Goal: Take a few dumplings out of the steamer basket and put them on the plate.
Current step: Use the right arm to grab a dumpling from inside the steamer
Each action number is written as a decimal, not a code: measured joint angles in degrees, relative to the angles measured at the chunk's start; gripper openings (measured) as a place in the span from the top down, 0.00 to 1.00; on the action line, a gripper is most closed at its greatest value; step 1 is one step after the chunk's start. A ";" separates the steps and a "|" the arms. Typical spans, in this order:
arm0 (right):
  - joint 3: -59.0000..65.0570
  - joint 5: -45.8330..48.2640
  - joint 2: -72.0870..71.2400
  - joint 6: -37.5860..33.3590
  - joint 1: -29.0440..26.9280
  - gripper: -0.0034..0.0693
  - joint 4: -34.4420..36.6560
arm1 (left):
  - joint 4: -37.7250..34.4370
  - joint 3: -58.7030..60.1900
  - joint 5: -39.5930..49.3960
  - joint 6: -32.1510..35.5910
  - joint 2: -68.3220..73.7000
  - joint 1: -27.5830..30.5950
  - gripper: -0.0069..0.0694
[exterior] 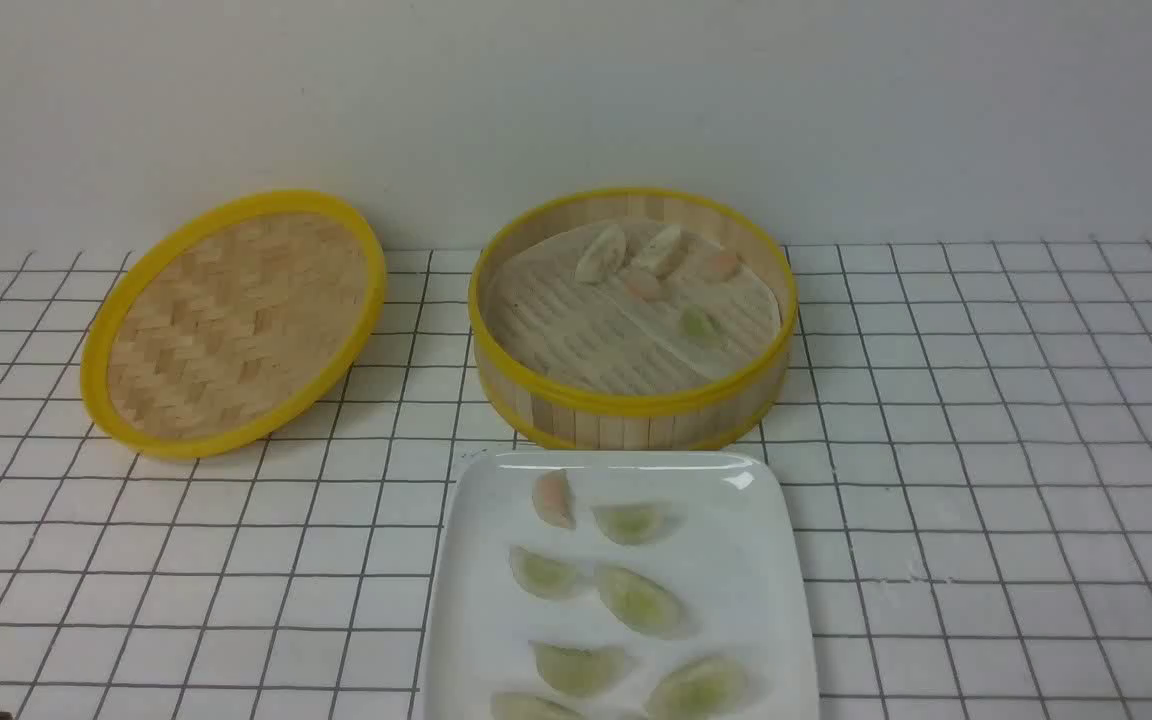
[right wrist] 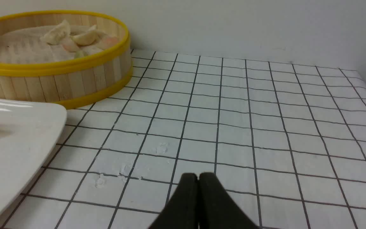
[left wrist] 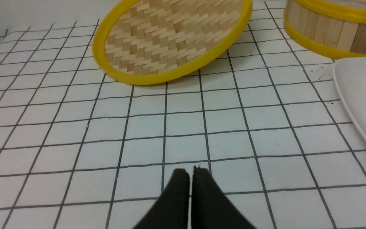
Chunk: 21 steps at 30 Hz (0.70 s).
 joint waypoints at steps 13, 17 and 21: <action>0.00 0.00 0.00 0.00 0.00 0.97 0.00 | 0.00 0.00 0.00 0.00 0.00 0.00 0.92; 0.00 0.00 0.00 0.00 0.00 0.97 0.00 | 0.00 0.00 0.00 0.00 0.00 0.00 0.92; 0.00 -0.56 0.00 0.79 0.00 0.97 2.16 | 0.00 0.00 0.00 0.00 0.00 0.00 0.92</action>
